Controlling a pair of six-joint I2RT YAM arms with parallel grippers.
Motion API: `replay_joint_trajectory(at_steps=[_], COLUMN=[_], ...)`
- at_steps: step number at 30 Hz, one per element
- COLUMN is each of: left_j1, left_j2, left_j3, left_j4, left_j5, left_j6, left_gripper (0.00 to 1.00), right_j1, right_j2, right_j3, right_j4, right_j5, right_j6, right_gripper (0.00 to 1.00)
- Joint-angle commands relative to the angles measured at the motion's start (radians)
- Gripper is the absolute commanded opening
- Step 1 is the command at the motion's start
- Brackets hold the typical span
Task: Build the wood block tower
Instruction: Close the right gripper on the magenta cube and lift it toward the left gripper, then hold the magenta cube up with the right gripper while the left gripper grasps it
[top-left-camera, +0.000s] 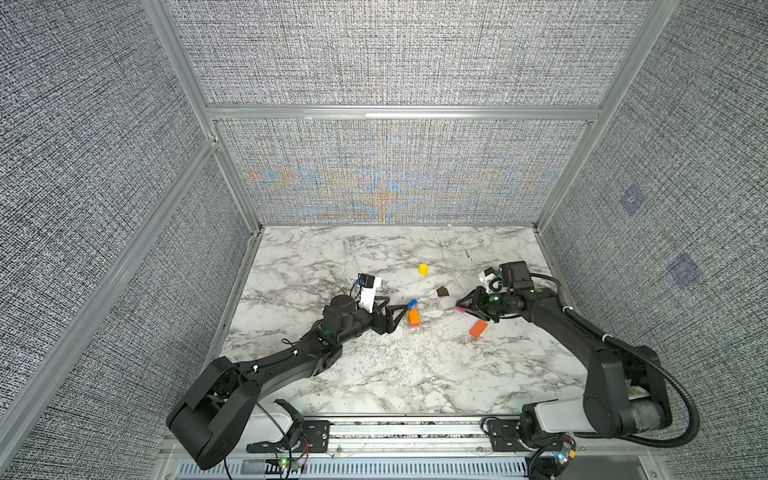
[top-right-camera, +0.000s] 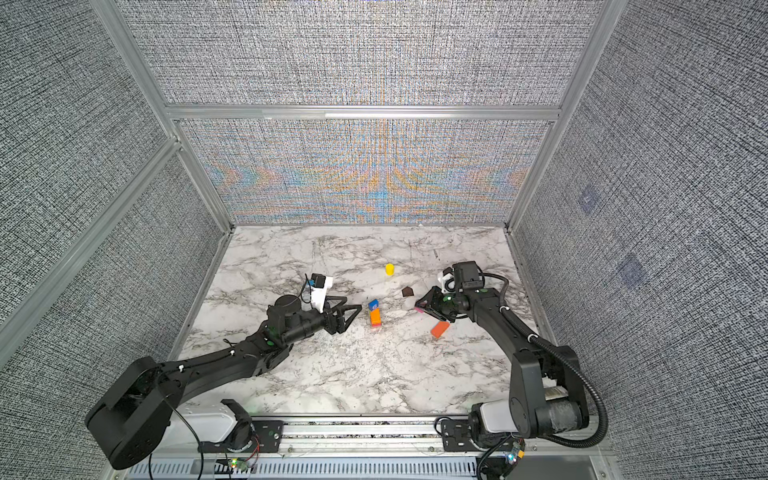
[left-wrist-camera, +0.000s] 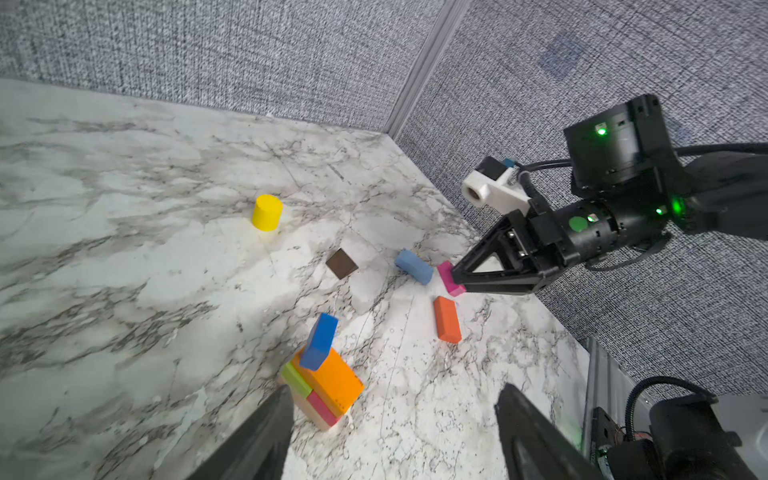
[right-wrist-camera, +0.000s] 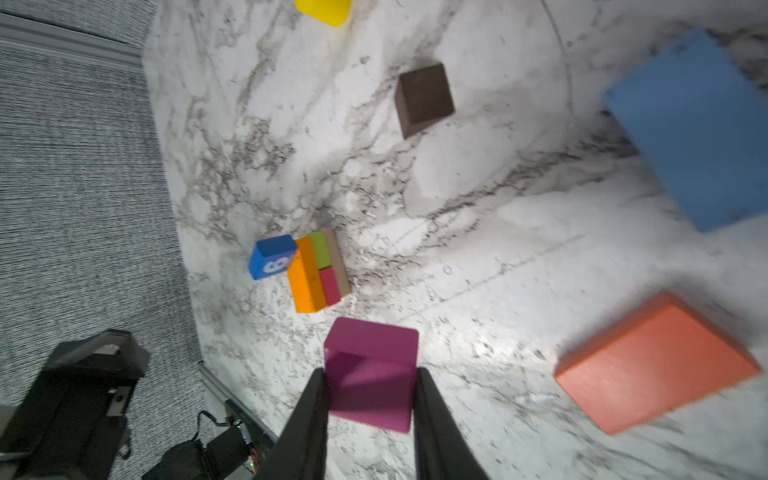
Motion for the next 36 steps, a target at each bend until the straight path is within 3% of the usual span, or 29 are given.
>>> replay_joint_trajectory(at_steps=[1,8,15,29,36], left_j1=[-0.03,-0.101,-0.129,-0.131,-0.13], left_j2=[0.022,0.117,0.178,0.315,0.357], left_j3=[0.032,0.106,0.095,0.178,0.197], left_j4=[0.113,0.137,0.284,0.396,0.441], left_j5=[-0.049,-0.149,-0.284,-0.276,-0.254], left_j6=[0.079,0.137,0.116,0.111,0.094], left_gripper=[0.77,0.72,0.7,0.7,0.6], right_j1=[0.008,0.052,0.082,0.165,0.187], right_j2=[0.008,0.023,0.006,0.027,0.021], right_j3=[0.001,-0.006,-0.015,0.026,0.02], right_j4=[0.198,0.418,0.575,0.658,0.684], right_j5=[-0.094,-0.11,-0.092,-0.07,-0.064], right_j6=[0.131,0.283,0.385,0.431,0.447], right_gripper=[0.24,0.26,0.27,0.29,0.29])
